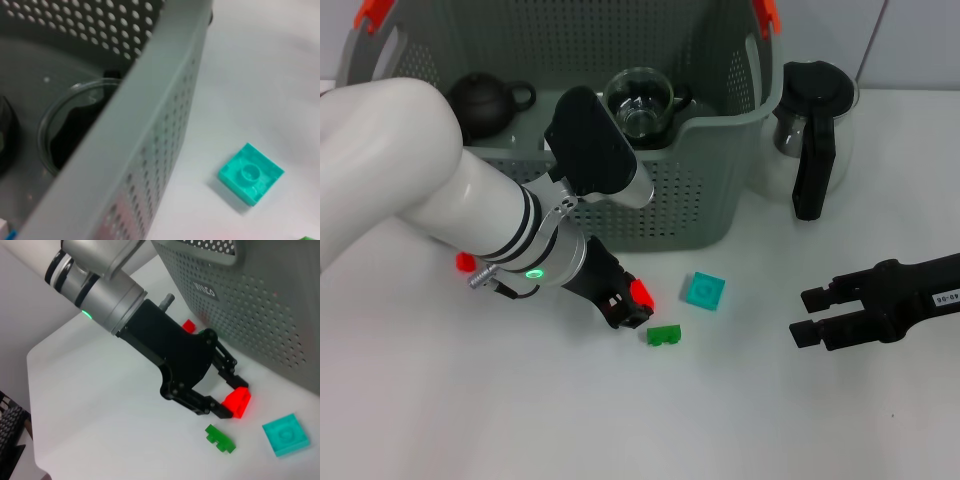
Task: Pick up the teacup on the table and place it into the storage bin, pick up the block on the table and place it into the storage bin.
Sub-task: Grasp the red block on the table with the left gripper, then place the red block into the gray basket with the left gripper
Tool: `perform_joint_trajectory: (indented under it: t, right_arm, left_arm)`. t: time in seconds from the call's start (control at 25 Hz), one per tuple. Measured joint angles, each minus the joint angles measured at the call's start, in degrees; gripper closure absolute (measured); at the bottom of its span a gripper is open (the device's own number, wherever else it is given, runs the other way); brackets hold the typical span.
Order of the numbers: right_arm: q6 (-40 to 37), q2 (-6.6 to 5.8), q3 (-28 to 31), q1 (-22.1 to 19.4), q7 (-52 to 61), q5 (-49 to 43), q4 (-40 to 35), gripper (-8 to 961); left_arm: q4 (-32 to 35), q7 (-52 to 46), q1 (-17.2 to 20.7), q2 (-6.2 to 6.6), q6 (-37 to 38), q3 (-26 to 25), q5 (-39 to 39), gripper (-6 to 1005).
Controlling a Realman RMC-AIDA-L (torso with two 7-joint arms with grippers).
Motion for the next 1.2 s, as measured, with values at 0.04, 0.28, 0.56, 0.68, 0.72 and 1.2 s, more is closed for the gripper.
perform_joint_trajectory:
  t: [0.04, 0.28, 0.56, 0.68, 0.72, 1.2]
  right_arm:
    - [0.0, 0.00, 0.0, 0.0, 0.0, 0.0, 0.0, 240]
    - [0.0, -0.06, 0.0, -0.1, 0.0, 0.1, 0.0, 240]
    - [0.0, -0.09, 0.0, -0.1, 0.0, 0.1, 0.0, 240]
    - [0.0, -0.08, 0.0, 0.1, 0.1, 0.1, 0.0, 240]
    - [0.0, -0.09, 0.0, 0.2, 0.1, 0.1, 0.0, 240]
    - [0.1, 0.13, 0.0, 0.3, 0.1, 0.1, 0.0, 240]
  left_arm:
    - [0.0, 0.0, 0.0, 0.02, 0.1, 0.0, 0.0, 495]
    - [3.0, 0.2, 0.4, 0.02, 2.6, -1.4, -0.2, 547]
    - [15.2, 7.1, 2.2, 0.37, 22.7, -14.1, -3.8, 578]
    - [19.4, 13.0, 1.9, 0.98, 35.7, -26.3, -8.9, 581]
    - [20.2, 14.4, 1.5, 1.38, 38.8, -30.4, -10.6, 581]
    - [12.3, 13.0, -5.6, 8.32, 31.1, -52.3, -28.9, 581]
